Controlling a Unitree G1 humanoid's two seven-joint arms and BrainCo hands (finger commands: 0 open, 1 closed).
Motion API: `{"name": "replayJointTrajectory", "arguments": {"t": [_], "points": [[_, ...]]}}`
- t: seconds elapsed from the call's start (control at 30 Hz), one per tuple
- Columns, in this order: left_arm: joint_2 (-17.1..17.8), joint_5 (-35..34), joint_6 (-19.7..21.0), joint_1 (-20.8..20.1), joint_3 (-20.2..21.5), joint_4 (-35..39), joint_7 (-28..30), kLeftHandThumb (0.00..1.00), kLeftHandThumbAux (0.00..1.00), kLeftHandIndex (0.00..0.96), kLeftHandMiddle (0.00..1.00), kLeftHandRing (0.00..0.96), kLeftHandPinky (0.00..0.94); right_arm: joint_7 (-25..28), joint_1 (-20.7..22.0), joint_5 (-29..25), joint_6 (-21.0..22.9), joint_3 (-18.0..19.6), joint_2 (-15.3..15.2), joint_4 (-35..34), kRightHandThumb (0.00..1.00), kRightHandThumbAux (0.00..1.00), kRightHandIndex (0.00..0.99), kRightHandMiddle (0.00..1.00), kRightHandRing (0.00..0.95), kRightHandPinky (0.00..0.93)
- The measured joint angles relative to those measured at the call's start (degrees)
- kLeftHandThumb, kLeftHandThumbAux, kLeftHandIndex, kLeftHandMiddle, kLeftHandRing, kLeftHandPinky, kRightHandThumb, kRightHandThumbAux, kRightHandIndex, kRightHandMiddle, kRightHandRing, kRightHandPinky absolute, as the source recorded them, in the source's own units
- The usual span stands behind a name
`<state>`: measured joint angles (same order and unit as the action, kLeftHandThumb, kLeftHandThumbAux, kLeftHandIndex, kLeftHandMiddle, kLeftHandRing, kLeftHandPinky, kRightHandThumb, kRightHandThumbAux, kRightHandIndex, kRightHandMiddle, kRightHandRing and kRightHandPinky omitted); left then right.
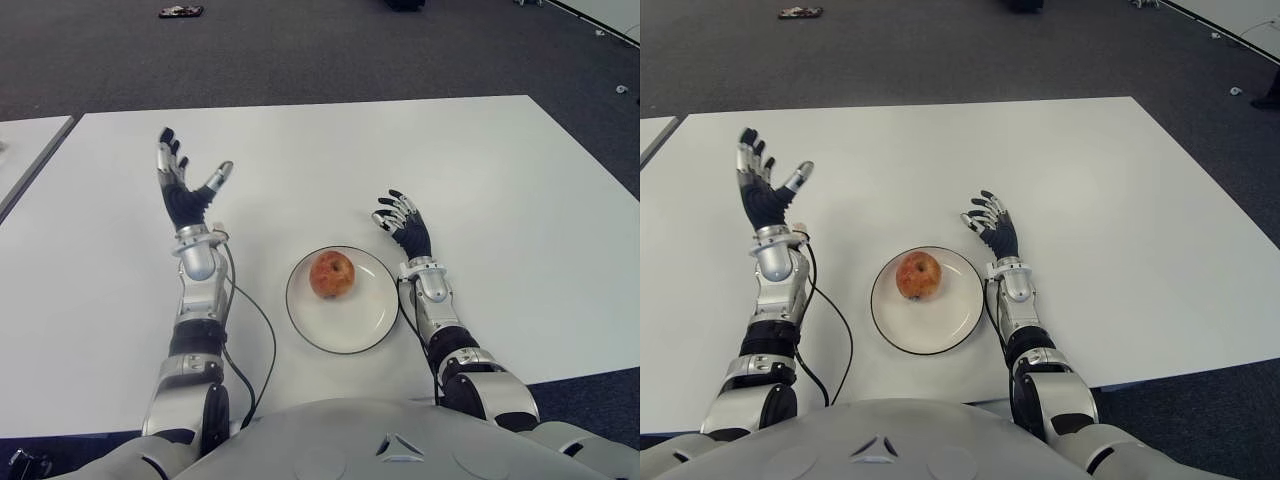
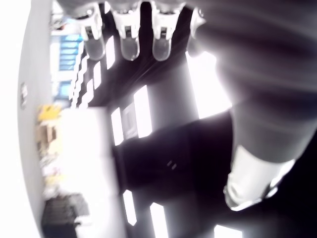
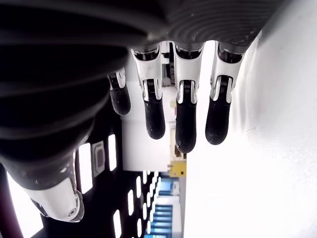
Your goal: Put the apples into the plate.
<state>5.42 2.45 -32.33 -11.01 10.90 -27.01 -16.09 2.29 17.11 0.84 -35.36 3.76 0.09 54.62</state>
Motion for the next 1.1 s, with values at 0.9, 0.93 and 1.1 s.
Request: {"name": "replayJointTrajectory", "arguments": {"t": [0.9, 0.93, 1.1], "points": [[-1.79, 6.23, 4.17, 8.36, -4.94, -0.06, 1.69, 0.000, 0.443, 0.000, 0.000, 0.000, 0.000, -0.45, -0.66, 0.05, 0.04, -0.27, 0.40, -1.21, 0.218, 0.707, 0.143, 0.273, 0.322, 0.375], [-1.79, 6.49, 4.20, 8.38, -5.06, -0.55, 1.55, 0.000, 0.443, 0.000, 0.000, 0.000, 0.000, -0.44, -0.63, 0.05, 0.04, -0.28, 0.44, -1.22, 0.218, 0.708, 0.144, 0.273, 0.323, 0.376], [-1.74, 6.89, 4.17, 8.34, -5.17, -2.60, 1.05, 0.000, 0.450, 0.000, 0.000, 0.000, 0.000, -0.37, -0.55, 0.04, 0.03, -0.29, 0.62, -1.22, 0.219, 0.708, 0.144, 0.274, 0.326, 0.378]]}}
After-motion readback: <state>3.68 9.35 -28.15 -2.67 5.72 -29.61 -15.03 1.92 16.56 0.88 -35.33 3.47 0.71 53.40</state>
